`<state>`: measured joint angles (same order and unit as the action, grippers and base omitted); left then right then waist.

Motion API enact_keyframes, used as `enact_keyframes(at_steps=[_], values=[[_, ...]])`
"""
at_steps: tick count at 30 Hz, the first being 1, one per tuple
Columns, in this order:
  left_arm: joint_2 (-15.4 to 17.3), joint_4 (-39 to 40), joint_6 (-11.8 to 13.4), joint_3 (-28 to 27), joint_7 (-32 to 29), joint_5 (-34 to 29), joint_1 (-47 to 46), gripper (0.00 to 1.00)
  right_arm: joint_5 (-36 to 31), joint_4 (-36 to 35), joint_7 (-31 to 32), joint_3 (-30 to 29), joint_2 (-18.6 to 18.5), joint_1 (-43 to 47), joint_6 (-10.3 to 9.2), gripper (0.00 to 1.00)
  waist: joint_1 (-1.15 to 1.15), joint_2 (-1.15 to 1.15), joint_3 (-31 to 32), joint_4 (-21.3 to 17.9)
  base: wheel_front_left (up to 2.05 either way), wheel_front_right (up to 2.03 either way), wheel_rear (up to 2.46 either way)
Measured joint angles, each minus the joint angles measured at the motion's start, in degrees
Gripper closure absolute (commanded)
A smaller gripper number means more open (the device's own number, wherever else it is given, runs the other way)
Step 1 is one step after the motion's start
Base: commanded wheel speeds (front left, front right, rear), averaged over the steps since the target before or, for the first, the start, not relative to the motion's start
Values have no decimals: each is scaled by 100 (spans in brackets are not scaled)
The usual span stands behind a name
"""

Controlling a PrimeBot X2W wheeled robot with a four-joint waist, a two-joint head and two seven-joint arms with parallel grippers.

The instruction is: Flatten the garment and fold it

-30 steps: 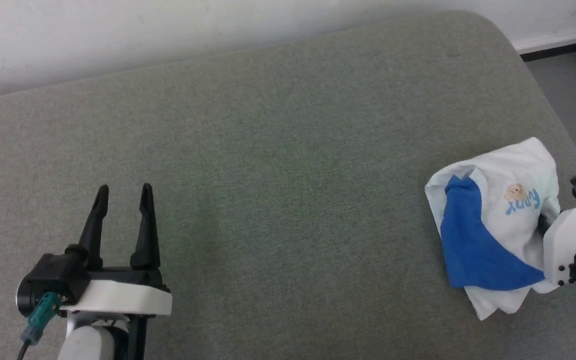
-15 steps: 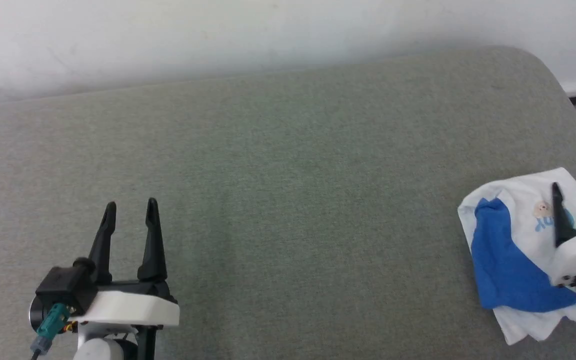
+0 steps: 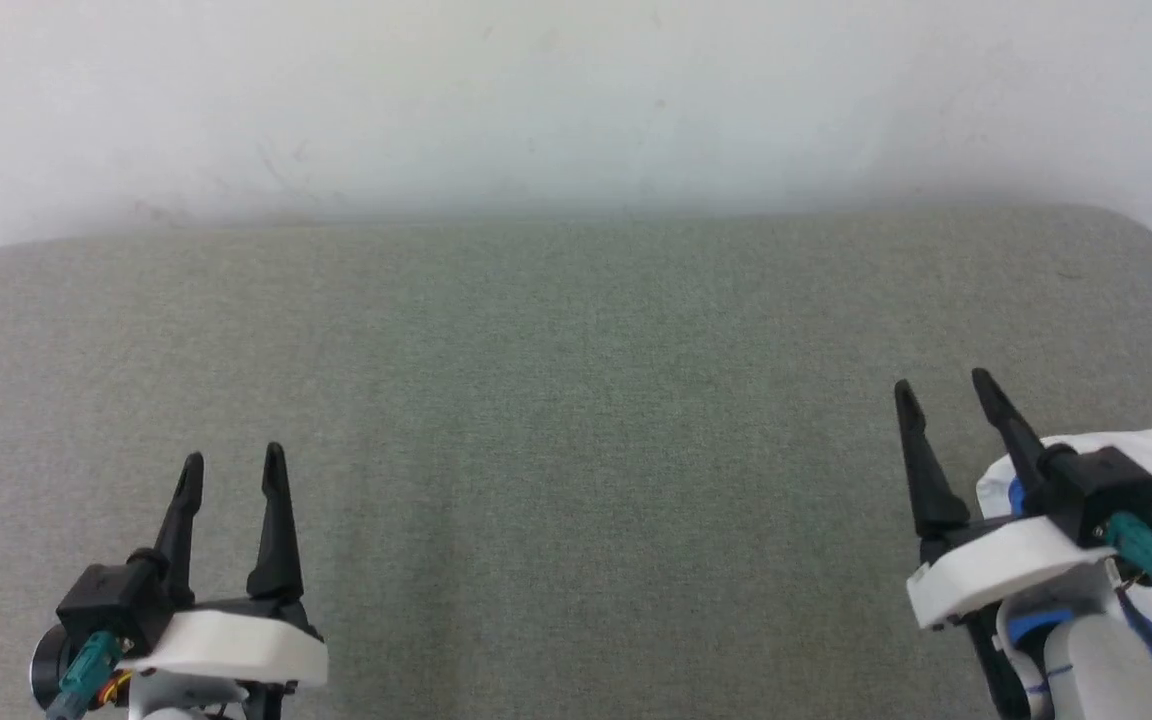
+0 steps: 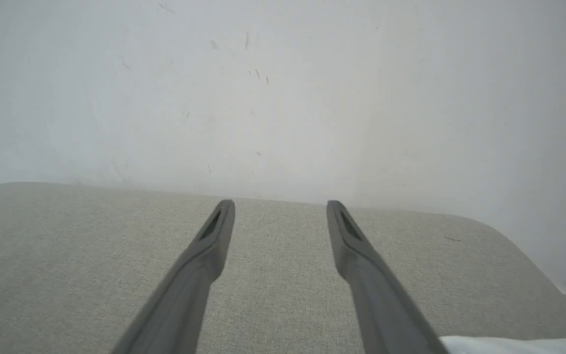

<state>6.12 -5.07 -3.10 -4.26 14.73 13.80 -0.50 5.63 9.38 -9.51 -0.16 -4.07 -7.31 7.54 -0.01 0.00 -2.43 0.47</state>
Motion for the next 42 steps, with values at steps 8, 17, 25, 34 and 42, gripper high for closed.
enact_keyframes(at_steps=[8, 17, 25, 34, 42], values=[[147, -186, -115, 2, 0, -97, 348, 0, 36, -762, 122, -56, 99, 1021, 0, 0, 1, 0, 245, 31, 0, 0, 0], [172, -203, -191, 16, 0, -125, 599, 0, 247, -1074, 189, -138, 100, 1499, 0, 0, 1, 0, 366, -21, 0, 0, 0], [159, -208, -241, 37, 0, -125, 599, 0, 214, -1160, 242, -70, 101, 1497, 0, 0, 1, 0, 395, 27, 0, 0, 0], [155, -234, -245, 52, -19, -123, 598, 100, 213, -1168, 249, -65, 98, 1497, 0, 100, 1, 0, 389, 39, 0, 0, 0], [130, -202, -233, 70, -122, -144, 595, 100, 187, -1162, 293, -64, 98, 1485, 0, 100, 1, 0, 379, 33, 0, 0, 0]])
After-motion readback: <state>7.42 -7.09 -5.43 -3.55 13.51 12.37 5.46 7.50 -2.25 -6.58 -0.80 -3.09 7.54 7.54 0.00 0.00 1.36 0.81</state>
